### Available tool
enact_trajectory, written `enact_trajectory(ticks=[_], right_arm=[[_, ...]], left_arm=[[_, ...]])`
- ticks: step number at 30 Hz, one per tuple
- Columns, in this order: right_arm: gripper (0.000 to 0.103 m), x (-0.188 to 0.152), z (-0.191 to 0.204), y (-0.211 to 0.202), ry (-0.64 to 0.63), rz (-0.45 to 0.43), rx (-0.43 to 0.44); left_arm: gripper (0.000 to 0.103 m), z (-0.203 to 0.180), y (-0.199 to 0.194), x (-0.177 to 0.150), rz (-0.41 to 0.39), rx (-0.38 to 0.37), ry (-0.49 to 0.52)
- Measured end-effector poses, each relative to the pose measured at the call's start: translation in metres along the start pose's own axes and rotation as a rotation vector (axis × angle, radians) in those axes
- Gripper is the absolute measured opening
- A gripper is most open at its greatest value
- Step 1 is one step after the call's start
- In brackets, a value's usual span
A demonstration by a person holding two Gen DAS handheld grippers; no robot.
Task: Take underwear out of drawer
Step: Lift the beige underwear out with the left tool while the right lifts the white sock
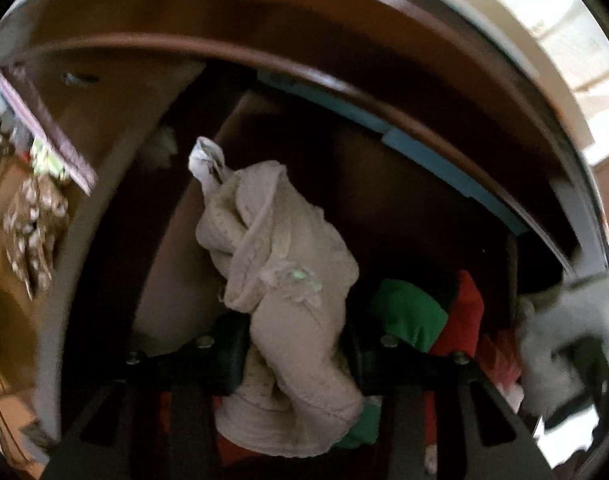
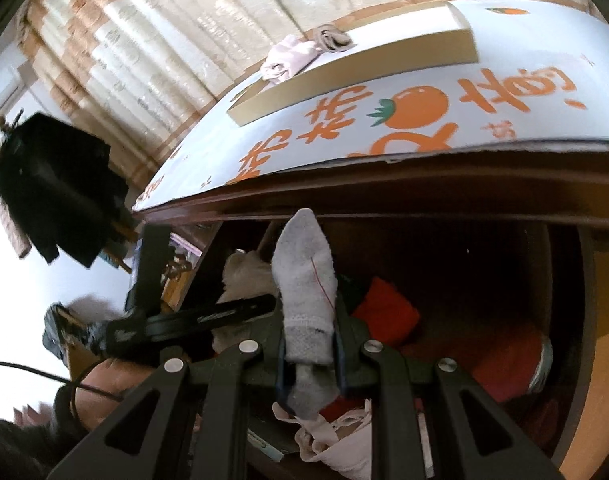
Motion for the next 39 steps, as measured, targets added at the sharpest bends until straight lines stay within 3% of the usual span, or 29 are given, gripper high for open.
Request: enact_trajectory(ticks=[4,8,11,17,20,39], right_arm=[[0.020,-0.006,-0.011,-0.006,0.071,-0.022,0.005],[0.020,-0.014,-0.013,-0.009,0.105,-0.033,0.002],[0.020,-0.020,-0.014,-0.009,0.129,-0.038,-0.003],[0.020,-0.030,-0.011,-0.008,0.127,-0.047,-0.031],[0.020,-0.036,-0.010,-0.008,0.113,-0.053,-0.055],[0.020,-0.064,-0.017,-0.021,0.175,-0.035,-0.052]], left_arm=[[0.039,-0.001,-0.026,-0.010,-0.056,-0.001,0.116],[0.039,-0.013,-0.053,-0.024,-0.129,0.054,0.259],[0.039,-0.024,-0.064,-0.037,-0.148,0.058,0.302],[0.039,-0.033,-0.064,-0.039,-0.153,0.048,0.329],[0.039,-0.020,-0.051,-0.036,-0.152,0.044,0.341],[0.039,-0.028,-0.061,-0.061,-0.188,0.071,0.431]])
Point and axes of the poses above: each gripper's, at about its wrist camera, not at the fingertips, and y roughly the way its jaws point, z to its left, x to its top, the point moved 1 cm from there along y, roughly the way its jaws point, and after that the axes turned 5 degrees about y, right-handed, at the moved point
